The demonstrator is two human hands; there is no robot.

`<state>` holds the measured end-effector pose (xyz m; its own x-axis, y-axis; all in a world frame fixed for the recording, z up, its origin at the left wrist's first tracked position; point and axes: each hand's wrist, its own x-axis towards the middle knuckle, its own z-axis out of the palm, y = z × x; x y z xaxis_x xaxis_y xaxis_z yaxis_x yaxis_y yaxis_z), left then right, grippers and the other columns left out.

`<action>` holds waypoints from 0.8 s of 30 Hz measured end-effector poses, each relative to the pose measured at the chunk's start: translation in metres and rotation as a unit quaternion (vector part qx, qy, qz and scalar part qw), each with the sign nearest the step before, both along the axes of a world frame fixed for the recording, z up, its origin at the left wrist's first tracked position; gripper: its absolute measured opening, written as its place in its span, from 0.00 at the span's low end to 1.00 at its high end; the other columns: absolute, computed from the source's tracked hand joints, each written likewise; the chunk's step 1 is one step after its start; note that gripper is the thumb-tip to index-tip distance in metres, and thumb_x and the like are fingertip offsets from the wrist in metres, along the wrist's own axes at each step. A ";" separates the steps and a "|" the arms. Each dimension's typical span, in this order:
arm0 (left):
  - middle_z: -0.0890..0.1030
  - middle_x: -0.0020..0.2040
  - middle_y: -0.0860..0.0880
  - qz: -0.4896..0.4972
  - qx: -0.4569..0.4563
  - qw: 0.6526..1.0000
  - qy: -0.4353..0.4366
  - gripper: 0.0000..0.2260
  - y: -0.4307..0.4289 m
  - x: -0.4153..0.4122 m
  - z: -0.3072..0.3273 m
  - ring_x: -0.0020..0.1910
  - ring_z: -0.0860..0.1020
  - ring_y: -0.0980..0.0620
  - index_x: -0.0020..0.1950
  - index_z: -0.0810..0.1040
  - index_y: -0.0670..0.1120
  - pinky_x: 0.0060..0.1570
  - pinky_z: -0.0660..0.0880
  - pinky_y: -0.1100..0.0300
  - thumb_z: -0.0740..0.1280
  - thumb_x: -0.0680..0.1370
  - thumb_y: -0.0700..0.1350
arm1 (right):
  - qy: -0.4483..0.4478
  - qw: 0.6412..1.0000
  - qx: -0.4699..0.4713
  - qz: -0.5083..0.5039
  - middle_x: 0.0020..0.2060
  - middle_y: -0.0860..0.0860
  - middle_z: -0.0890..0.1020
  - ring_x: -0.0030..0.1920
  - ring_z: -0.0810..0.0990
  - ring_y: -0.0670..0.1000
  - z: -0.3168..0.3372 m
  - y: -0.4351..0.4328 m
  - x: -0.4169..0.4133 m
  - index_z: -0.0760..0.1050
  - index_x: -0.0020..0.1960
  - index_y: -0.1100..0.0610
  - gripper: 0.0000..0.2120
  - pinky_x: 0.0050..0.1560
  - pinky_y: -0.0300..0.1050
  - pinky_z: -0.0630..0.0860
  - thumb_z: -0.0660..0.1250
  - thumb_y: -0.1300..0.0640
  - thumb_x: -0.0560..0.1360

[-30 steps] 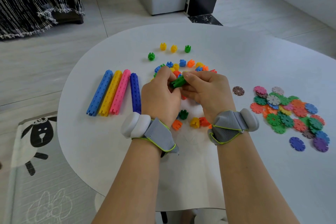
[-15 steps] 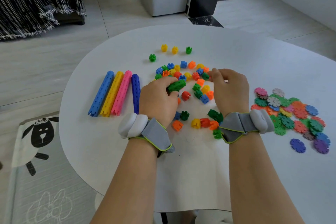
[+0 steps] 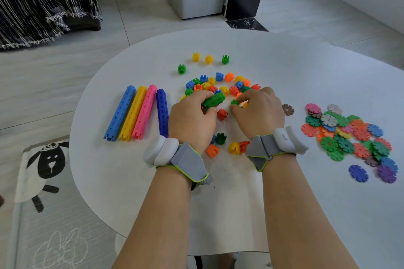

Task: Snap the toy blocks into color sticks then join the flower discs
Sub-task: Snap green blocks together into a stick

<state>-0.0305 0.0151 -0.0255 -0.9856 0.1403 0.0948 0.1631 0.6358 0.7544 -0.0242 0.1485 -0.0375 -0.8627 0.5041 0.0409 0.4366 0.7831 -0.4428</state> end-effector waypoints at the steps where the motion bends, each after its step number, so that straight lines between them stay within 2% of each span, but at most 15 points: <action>1: 0.80 0.57 0.53 -0.001 -0.002 1.000 0.000 0.14 0.000 0.000 0.000 0.54 0.77 0.53 0.62 0.77 0.51 0.51 0.68 0.68 0.65 0.76 0.43 | 0.004 1.000 0.001 -0.006 0.56 0.52 0.73 0.58 0.72 0.56 0.001 -0.001 0.000 0.79 0.54 0.48 0.10 0.49 0.44 0.66 0.66 0.50 0.74; 6: 0.80 0.57 0.53 0.002 -0.005 1.000 -0.006 0.15 -0.003 -0.002 0.001 0.53 0.77 0.54 0.62 0.76 0.52 0.48 0.66 0.70 0.65 0.76 0.44 | 0.061 0.998 -0.019 0.000 0.54 0.50 0.77 0.58 0.73 0.55 0.008 0.003 -0.001 0.80 0.51 0.50 0.08 0.47 0.42 0.64 0.66 0.50 0.75; 9: 0.80 0.57 0.53 0.001 -0.006 1.000 -0.009 0.15 -0.002 -0.001 0.001 0.53 0.77 0.54 0.62 0.77 0.52 0.47 0.65 0.72 0.65 0.76 0.44 | 0.012 1.000 0.011 0.022 0.58 0.50 0.75 0.61 0.71 0.54 0.006 0.002 -0.001 0.79 0.55 0.48 0.13 0.50 0.44 0.65 0.67 0.45 0.73; 11: 0.80 0.57 0.53 0.000 -0.005 1.000 -0.013 0.14 -0.002 -0.001 0.002 0.54 0.77 0.54 0.62 0.77 0.52 0.48 0.66 0.71 0.66 0.76 0.43 | -0.027 0.999 0.026 0.023 0.60 0.50 0.72 0.62 0.69 0.55 0.003 0.000 -0.001 0.79 0.55 0.46 0.13 0.51 0.43 0.64 0.68 0.44 0.73; 15: 0.80 0.58 0.53 0.000 -0.012 1.000 -0.016 0.15 -0.003 -0.001 0.001 0.55 0.76 0.53 0.63 0.76 0.52 0.51 0.67 0.67 0.65 0.76 0.43 | -0.019 0.998 0.036 0.046 0.59 0.50 0.72 0.61 0.67 0.56 0.001 -0.002 0.000 0.79 0.55 0.45 0.11 0.54 0.44 0.64 0.66 0.46 0.74; 20: 0.80 0.58 0.53 0.005 -0.012 1.000 -0.014 0.14 -0.004 -0.001 0.001 0.54 0.76 0.54 0.62 0.77 0.52 0.48 0.65 0.71 0.66 0.76 0.43 | -0.014 0.997 0.051 0.047 0.58 0.49 0.72 0.60 0.68 0.55 0.002 -0.004 -0.004 0.74 0.60 0.45 0.19 0.54 0.45 0.65 0.67 0.42 0.72; 24: 0.80 0.57 0.53 0.004 -0.009 1.000 -0.012 0.14 -0.005 -0.002 0.001 0.52 0.77 0.54 0.62 0.77 0.51 0.47 0.65 0.71 0.66 0.76 0.43 | -0.035 0.995 0.069 0.063 0.59 0.49 0.72 0.61 0.68 0.56 0.001 -0.003 -0.008 0.76 0.60 0.42 0.17 0.56 0.45 0.65 0.66 0.40 0.72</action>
